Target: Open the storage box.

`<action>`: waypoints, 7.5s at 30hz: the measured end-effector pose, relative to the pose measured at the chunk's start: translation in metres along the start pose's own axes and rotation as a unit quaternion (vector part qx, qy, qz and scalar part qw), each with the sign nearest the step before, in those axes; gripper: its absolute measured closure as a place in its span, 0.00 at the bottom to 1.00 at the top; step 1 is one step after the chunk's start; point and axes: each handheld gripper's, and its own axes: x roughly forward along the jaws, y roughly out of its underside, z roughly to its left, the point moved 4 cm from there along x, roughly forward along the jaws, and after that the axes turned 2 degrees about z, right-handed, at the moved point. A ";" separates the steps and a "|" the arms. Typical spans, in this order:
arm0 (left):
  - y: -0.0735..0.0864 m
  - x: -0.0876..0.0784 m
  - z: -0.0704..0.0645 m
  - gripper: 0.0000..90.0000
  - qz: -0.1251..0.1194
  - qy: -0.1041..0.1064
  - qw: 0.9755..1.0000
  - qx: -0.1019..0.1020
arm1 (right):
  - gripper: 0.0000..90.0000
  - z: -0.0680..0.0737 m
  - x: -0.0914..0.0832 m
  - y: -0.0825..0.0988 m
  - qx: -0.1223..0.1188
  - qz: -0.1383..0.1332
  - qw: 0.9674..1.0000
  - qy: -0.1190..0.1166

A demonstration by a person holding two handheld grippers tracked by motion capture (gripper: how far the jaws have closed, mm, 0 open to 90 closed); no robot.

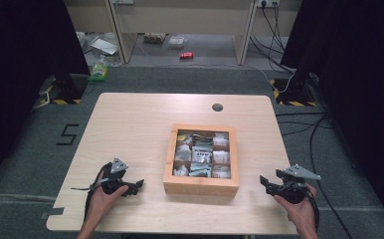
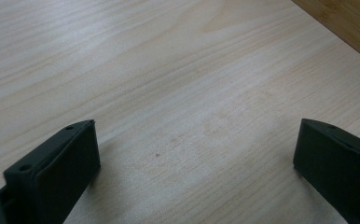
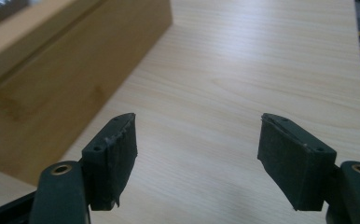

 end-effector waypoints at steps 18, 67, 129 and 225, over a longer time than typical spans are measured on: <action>0.000 0.000 0.000 0.00 0.000 0.001 1.000 0.001 | 0.41 0.057 -0.010 -0.001 -0.037 -0.002 0.997 -0.075; 0.000 0.000 0.000 0.00 -0.001 0.001 1.000 0.000 | 0.60 0.104 0.002 -0.001 -0.117 -0.026 0.989 -0.091; 0.000 0.000 0.000 0.00 0.000 0.001 1.000 0.001 | 0.53 0.087 0.016 -0.088 -0.100 -0.159 0.981 -0.047; 0.000 0.000 0.000 0.00 -0.001 0.001 1.000 0.000 | 0.61 0.032 0.103 -0.158 0.011 -0.195 0.979 -0.054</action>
